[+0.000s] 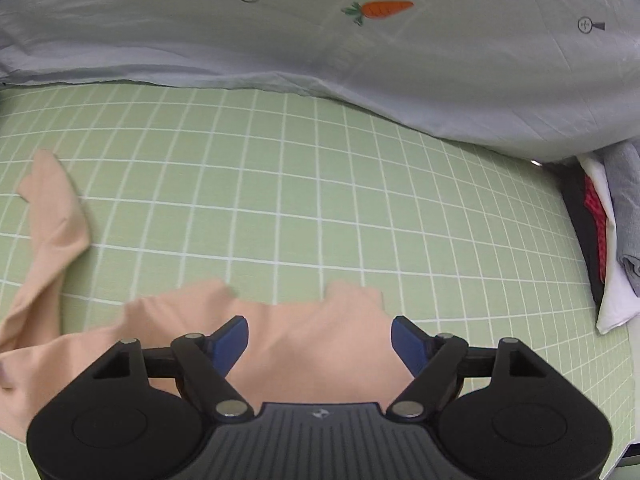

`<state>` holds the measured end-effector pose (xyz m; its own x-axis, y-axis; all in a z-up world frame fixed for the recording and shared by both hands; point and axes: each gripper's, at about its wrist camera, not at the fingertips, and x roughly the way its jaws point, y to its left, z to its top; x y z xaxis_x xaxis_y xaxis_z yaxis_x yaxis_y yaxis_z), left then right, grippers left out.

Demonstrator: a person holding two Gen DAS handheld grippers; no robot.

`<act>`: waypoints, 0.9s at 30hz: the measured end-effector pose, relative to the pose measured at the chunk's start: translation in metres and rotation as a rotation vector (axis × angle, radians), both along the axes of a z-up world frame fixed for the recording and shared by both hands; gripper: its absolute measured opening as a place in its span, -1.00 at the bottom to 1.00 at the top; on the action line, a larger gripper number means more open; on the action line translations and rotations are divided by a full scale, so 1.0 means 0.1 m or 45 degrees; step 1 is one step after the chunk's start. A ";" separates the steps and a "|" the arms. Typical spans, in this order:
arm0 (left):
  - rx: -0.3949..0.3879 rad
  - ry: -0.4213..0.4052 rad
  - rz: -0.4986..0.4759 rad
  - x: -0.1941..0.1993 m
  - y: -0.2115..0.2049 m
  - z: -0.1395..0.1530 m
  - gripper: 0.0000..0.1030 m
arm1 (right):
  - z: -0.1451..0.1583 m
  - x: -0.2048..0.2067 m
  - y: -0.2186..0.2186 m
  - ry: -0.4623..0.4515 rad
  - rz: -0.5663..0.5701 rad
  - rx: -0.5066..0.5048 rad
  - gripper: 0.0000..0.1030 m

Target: Fold clothes

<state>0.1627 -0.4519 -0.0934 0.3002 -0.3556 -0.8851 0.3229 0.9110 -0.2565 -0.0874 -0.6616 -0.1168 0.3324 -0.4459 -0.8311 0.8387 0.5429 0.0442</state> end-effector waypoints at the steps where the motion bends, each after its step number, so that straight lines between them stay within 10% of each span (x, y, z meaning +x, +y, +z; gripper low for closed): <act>1: 0.012 0.016 -0.020 0.01 -0.10 -0.03 0.54 | -0.02 0.01 -0.04 0.001 -0.009 0.007 0.75; 11: 0.172 0.088 -0.192 -0.22 -0.50 -0.36 0.54 | -0.15 0.16 -0.15 0.018 -0.030 0.035 0.75; 16: 0.111 0.107 -0.183 -0.29 -0.27 -0.40 -0.86 | -0.14 0.18 -0.06 0.033 -0.001 0.027 0.75; 23: -0.185 -0.145 -0.215 -0.62 0.53 0.24 -0.89 | 0.02 0.32 0.19 0.009 0.123 -0.035 0.75; 27: -0.219 -0.171 -0.021 -0.77 1.10 0.44 -0.88 | 0.09 0.43 0.39 -0.002 0.228 -0.053 0.75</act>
<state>0.0858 -0.3418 -0.0491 0.4044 -0.5038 -0.7633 0.3791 0.8518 -0.3615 -0.0444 -0.6230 -0.1078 0.4105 -0.4138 -0.8126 0.7286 0.6847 0.0194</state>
